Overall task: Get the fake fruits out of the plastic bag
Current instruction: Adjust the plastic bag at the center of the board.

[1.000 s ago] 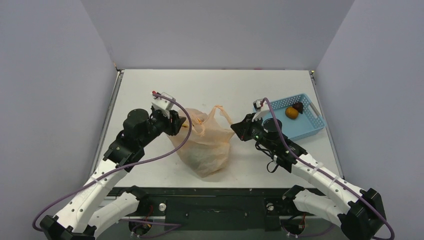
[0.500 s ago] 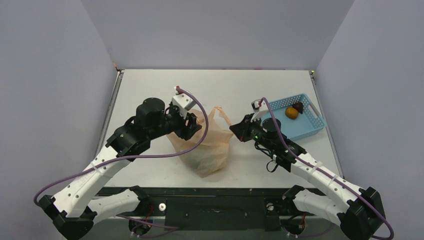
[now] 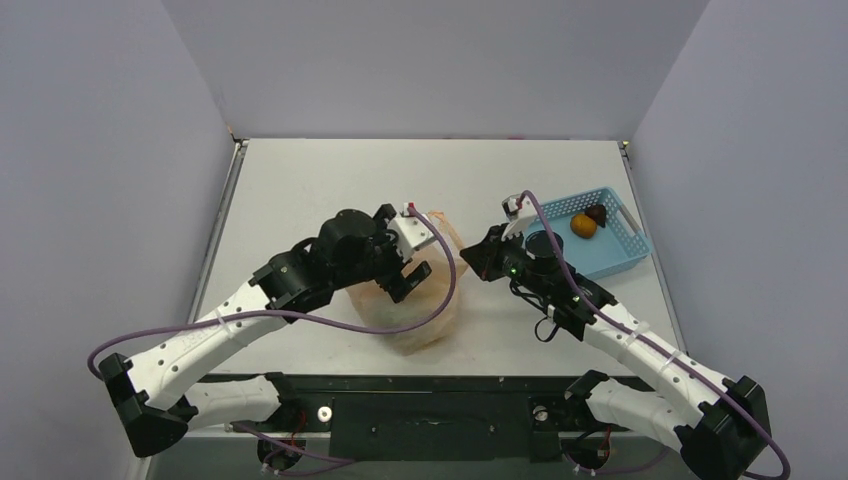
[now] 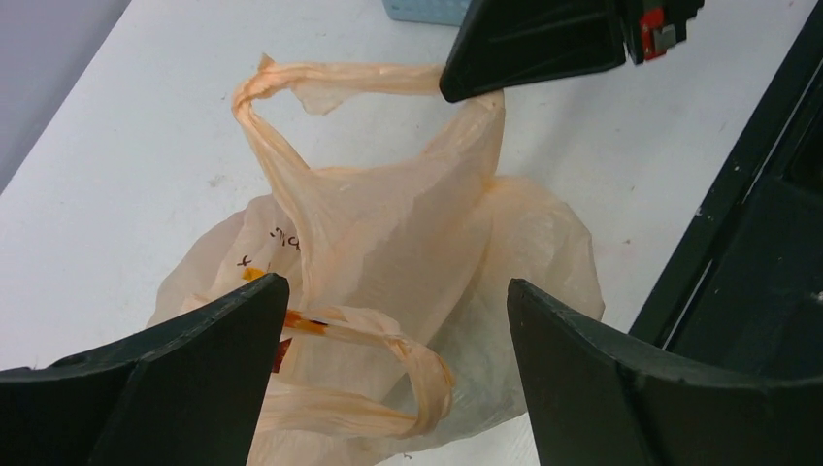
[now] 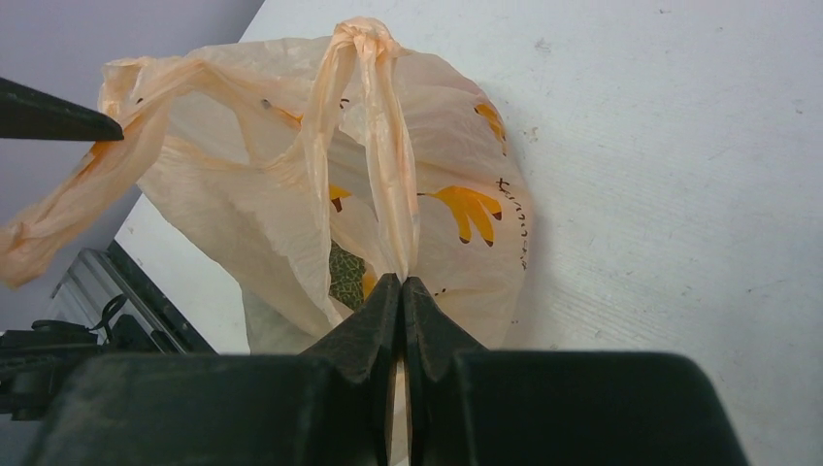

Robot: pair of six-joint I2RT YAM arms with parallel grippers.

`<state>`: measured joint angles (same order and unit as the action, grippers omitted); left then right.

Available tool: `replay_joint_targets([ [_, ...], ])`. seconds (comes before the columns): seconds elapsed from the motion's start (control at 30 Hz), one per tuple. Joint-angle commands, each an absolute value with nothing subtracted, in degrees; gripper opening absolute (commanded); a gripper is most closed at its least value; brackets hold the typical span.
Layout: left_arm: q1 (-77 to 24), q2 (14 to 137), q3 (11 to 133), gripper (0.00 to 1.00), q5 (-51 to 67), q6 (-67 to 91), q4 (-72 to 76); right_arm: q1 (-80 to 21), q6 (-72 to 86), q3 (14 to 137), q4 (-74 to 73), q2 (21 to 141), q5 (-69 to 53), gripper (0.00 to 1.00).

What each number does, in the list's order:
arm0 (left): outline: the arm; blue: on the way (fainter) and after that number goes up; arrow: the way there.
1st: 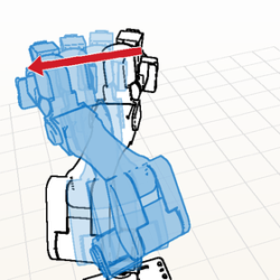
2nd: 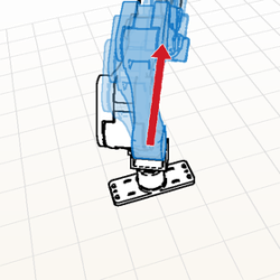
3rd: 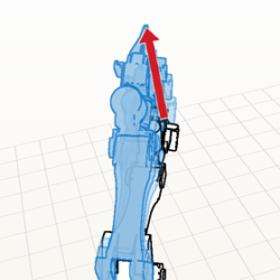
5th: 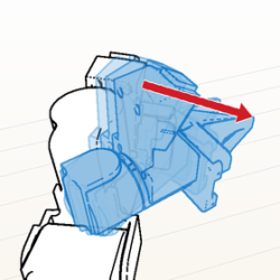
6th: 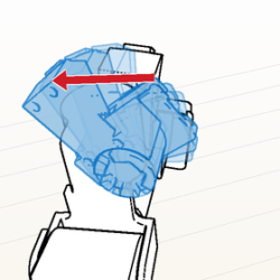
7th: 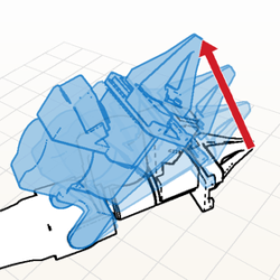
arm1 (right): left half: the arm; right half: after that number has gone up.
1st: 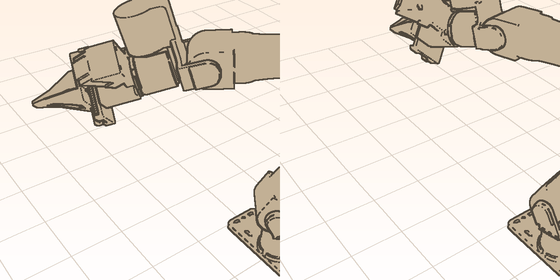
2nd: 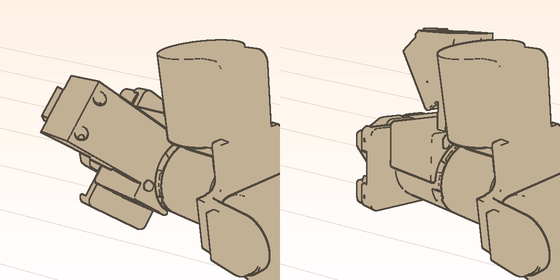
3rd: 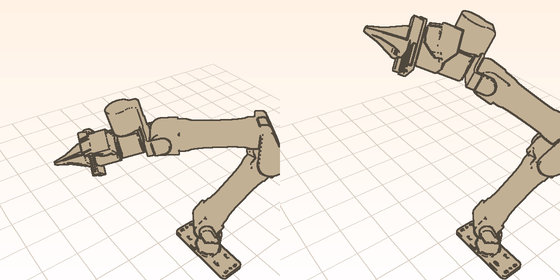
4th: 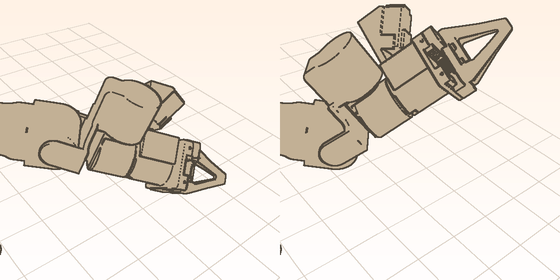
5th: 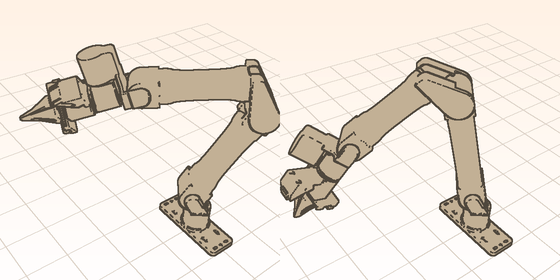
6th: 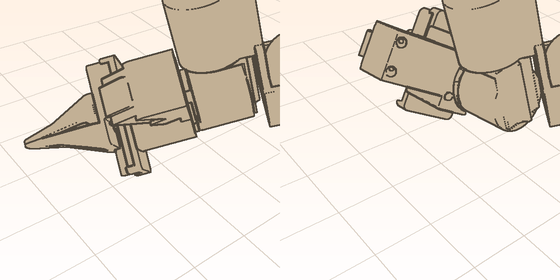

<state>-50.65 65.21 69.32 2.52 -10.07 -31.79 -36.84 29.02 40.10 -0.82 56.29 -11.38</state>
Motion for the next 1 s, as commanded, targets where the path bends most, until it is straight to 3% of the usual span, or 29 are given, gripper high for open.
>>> replay_joint_targets([
  [0.0,-55.01,59.03,64.71,0.83,-6.33,-15.42,-25.97,-37.37,27.84,42.83,-1.75,55.48,-10.19,0.00],
  [0.13,-56.81,57.18,59.86,0.90,-15.39,-16.57,-23.16,-37.44,28.41,42.30,-0.73,56.61,-10.02,0.00],
  [0.2,-56.97,58.28,59.44,0.85,-20.05,-15.83,-22.37,-37.55,28.80,42.03,0.34,57.13,-10.44,0.00],
  [0.37,-56.50,61.71,59.71,0.53,-30.51,-13.70,-19.36,-38.52,29.31,42.05,1.94,58.28,-10.53,0.00],
  [0.4,-56.05,62.01,59.83,0.37,-31.25,-13.40,-19.13,-38.68,29.23,42.12,2.02,58.45,-10.54,0.00],
  [0.47,-55.21,62.46,60.30,0.17,-33.53,-12.29,-18.67,-39.16,28.93,42.52,2.10,58.67,-10.02,0.00],
  [0.6,-52.97,61.01,58.90,0.00,-37.73,-11.10,-16.28,-39.21,28.74,44.12,1.05,59.69,-7.58,0.00],
  [0.97,-39.83,67.46,61.62,0.00,-41.70,-3.66,-16.91,-35.53,27.21,58.67,-4.94,71.59,-5.07,0.00],
])
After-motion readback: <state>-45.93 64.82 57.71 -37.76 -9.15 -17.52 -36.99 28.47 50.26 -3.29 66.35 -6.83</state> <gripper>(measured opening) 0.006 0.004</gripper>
